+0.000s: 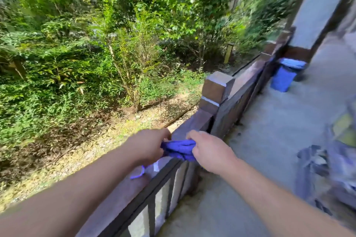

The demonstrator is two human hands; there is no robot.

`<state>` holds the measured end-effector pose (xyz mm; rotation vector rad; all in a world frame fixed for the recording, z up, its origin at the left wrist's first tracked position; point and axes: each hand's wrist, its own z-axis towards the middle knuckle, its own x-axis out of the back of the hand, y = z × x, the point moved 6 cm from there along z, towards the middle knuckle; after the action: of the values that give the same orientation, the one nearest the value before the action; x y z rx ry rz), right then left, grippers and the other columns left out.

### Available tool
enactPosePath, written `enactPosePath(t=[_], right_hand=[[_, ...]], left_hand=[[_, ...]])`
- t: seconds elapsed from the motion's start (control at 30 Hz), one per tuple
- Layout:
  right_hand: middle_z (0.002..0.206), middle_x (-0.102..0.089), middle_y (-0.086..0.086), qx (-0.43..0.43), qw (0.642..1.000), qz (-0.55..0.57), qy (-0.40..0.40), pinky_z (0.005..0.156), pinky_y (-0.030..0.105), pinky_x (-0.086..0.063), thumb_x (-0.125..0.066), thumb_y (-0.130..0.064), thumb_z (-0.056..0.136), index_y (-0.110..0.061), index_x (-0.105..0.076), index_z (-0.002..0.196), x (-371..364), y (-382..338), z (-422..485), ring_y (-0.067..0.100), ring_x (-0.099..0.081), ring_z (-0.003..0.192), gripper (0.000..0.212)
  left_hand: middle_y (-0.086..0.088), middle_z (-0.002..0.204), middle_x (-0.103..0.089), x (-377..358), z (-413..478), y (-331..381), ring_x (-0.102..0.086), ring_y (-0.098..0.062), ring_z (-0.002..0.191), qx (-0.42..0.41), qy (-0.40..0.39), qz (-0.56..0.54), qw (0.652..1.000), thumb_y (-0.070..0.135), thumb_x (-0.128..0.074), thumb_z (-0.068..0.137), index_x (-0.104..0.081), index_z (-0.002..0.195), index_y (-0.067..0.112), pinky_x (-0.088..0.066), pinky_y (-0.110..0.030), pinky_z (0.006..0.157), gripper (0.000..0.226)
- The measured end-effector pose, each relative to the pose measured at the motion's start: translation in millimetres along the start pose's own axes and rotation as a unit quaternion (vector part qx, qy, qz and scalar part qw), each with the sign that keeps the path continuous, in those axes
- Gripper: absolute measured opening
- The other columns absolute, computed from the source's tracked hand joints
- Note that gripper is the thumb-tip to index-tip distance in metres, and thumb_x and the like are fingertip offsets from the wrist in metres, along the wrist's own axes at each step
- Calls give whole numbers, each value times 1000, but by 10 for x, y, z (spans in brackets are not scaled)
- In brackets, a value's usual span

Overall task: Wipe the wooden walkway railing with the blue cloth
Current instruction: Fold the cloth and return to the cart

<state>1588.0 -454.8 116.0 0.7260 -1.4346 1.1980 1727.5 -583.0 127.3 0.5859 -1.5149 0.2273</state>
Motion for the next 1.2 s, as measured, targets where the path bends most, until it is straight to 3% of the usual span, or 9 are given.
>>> enactPosePath(t=[0.1,0.17,0.3,0.37,0.5,0.63,0.77,0.93,1.2], right_hand=[[118,-59,2,-48,998,-30,23,70,36,-36,-43,-18,91,-28,-51,118,176,438,-200,30,-61,103,30],[116,-59,3,-98,995,-3,22,72,38,-40,-38,-25,86,-31,-50,112,308,775,-345,32,-60,102,29],[113,-57,1,-119,992,27,14,81,43,-49,-36,-57,78,-34,-48,107,619,1378,-644,30,-60,101,39],[112,-56,0,-121,993,12,2,84,43,-49,-47,-65,81,-31,-49,110,742,1747,-782,28,-59,102,44],[114,-55,0,-166,986,-10,24,74,39,-45,-52,-45,96,-28,-52,109,946,2691,-974,28,-58,104,21],[115,-61,3,-199,978,14,60,87,43,-49,-53,-39,98,-25,-56,108,1238,3497,-1042,31,-60,105,17],[108,-65,3,-231,968,25,99,86,42,-49,-56,-36,96,-25,-60,105,1516,4190,-1095,29,-61,103,14],[105,-65,5,-250,959,23,127,86,44,-48,-57,-32,95,-22,-64,100,1763,4890,-1046,29,-60,102,13],[111,-65,5,-318,939,-1,133,83,39,-47,-57,-34,96,-20,-62,104,1916,5918,-653,29,-60,105,17]], left_hand=[[5,117,-66,-70,353,454,-62,-24,106,-46,-26,11,999,28,-53,78,-53,116,40,-53,-39,85,40],[4,114,-66,-113,571,772,-63,-25,105,-77,-25,22,996,32,-51,73,-55,113,38,-54,-41,86,41],[2,101,-68,-161,1023,1419,-64,-27,95,-137,-1,60,989,30,-57,75,-54,99,30,-55,-41,75,24],[4,93,-66,-200,1273,1760,-63,-26,90,-160,1,67,985,31,-58,75,-52,93,28,-53,-40,69,19],[8,77,-53,-342,1803,2584,-55,-22,78,-211,-13,58,976,25,-58,77,-43,83,27,-36,-34,54,16],[4,86,-56,-463,2326,3382,-59,-29,86,-261,-50,28,964,18,-59,77,-41,92,25,-44,-39,66,24],[-1,94,-55,-514,2837,4010,-59,-28,93,-297,-60,42,952,20,-62,78,-49,90,20,-48,-43,79,18],[-5,97,-57,-557,3498,4580,-58,-27,95,-320,-50,58,944,23,-65,80,-51,84,22,-47,-39,80,15],[-4,89,-56,-737,4666,5104,-57,-27,93,-396,-32,16,917,40,-65,89,-32,74,31,-37,-35,74,37]])
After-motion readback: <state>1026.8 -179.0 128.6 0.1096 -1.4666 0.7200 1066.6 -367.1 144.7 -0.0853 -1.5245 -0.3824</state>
